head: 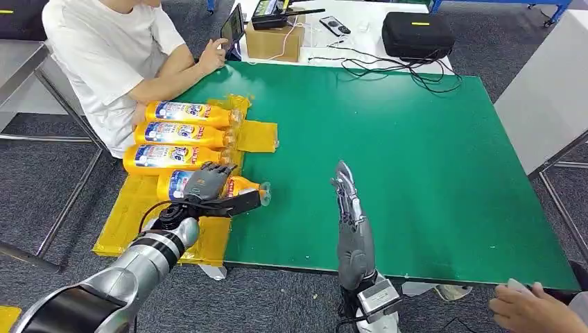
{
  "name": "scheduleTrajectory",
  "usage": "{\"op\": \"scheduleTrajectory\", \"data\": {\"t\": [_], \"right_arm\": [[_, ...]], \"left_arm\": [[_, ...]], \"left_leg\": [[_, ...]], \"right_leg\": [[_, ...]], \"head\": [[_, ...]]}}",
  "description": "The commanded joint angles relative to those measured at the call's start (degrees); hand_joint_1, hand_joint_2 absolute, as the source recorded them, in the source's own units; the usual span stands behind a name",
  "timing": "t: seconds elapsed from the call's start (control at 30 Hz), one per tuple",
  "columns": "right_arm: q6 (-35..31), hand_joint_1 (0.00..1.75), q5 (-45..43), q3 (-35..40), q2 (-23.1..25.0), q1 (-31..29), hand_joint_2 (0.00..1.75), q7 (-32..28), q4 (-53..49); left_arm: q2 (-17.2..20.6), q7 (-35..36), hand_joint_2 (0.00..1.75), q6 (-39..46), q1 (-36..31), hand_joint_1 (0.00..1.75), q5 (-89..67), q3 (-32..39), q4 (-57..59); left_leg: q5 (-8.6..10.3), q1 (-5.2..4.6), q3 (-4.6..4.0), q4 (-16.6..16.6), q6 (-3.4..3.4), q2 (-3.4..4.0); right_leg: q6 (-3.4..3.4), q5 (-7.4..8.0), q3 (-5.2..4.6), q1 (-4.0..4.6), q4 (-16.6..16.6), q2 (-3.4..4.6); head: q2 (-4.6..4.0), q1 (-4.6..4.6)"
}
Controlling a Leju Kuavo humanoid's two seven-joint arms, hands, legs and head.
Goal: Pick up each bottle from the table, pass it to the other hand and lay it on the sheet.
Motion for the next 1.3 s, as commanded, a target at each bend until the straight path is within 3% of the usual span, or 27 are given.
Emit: {"op": "scheduleTrajectory", "data": {"t": [0.03, 0.23, 0.33, 0.43, 0.6, 0.77, 0.9, 1.3], "right_arm": [[1.60, 0.00, -0.75, -3.26, 1.32, -0.74, 0.00, -0.20, 3.00], [1.77, 0.00, -1.24, -4.14, 1.04, -0.22, 0.00, -0.20, 2.27], [1.08, 0.00, -1.85, -3.45, 0.32, -0.01, 0.00, -0.20, 1.74], [-0.50, 0.00, -1.75, -1.45, -0.37, 0.27, 0.00, -0.20, 0.11], [-1.45, 0.00, 0.48, -0.04, -0.37, 0.55, 0.00, -0.20, 0.12], [-1.52, 0.00, 0.95, 0.26, -0.36, 0.67, 0.00, -0.20, 0.55], [-3.57, 0.00, 1.32, 2.45, -0.75, -0.05, 0.00, -0.20, 1.95], [-9.27, 0.00, 3.46, 5.58, -2.44, -2.81, 0.00, -0.20, 5.21]], "left_arm": [[0.31, -2.02, 1.75, -4.10, -1.80, 0.00, -0.45, -0.41, 3.46], [-1.86, -14.38, 1.75, -13.53, 1.64, 0.00, 8.17, 0.56, -3.94], [-1.33, -19.37, 1.75, -13.53, 9.02, 0.00, 16.35, -1.16, -17.79], [-1.74, -19.77, 1.75, -14.25, 16.30, 0.00, 27.34, -2.24, -32.30], [-2.85, -19.88, 1.75, -7.64, 23.79, 0.00, 37.15, -2.50, -48.87], [-3.96, -21.11, 1.75, -6.16, 25.02, 0.00, 41.28, -0.72, -51.12], [-7.62, -26.19, 1.75, -0.49, 25.49, 0.00, 53.66, 4.01, -53.94], [-9.09, -30.53, 1.75, 1.56, 27.54, 0.00, 63.54, 1.79, -54.74]], "left_leg": [[-0.08, 0.03, 0.20, -0.01, -0.06, 0.11], [-0.10, 0.02, 0.27, -0.02, -0.04, 0.02], [-0.06, -0.02, 0.25, -0.09, -0.01, 0.04], [-0.16, -0.04, 0.37, -0.08, -0.03, 0.17], [-0.16, -0.02, 0.06, 0.04, -0.04, 0.11], [-0.12, -0.01, -0.02, 0.02, -0.05, 0.08], [-0.14, 0.01, 0.02, 0.03, -0.04, 0.14], [-0.14, -0.01, 0.14, -0.06, -0.04, 0.15]], "right_leg": [[-0.12, -0.05, 0.17, 0.04, 0.00, 0.07], [-0.11, -0.10, 0.25, 0.04, -0.03, -0.04], [-0.06, -0.04, 0.23, -0.01, -0.08, 0.05], [-0.09, -0.11, 0.32, -0.03, -0.07, 0.14], [-0.09, -0.12, 0.01, 0.01, 0.01, 0.05], [-0.09, -0.07, -0.08, 0.02, 0.00, 0.02], [-0.10, -0.08, -0.04, 0.03, -0.01, 0.08], [-0.10, -0.08, 0.11, 0.01, -0.07, 0.10]], "head": [[0.00, 0.00], [0.00, 0.00], [0.00, 0.02], [0.00, 0.00], [0.00, 0.00], [0.00, -0.02], [0.00, 0.00], [0.00, -0.02]]}}
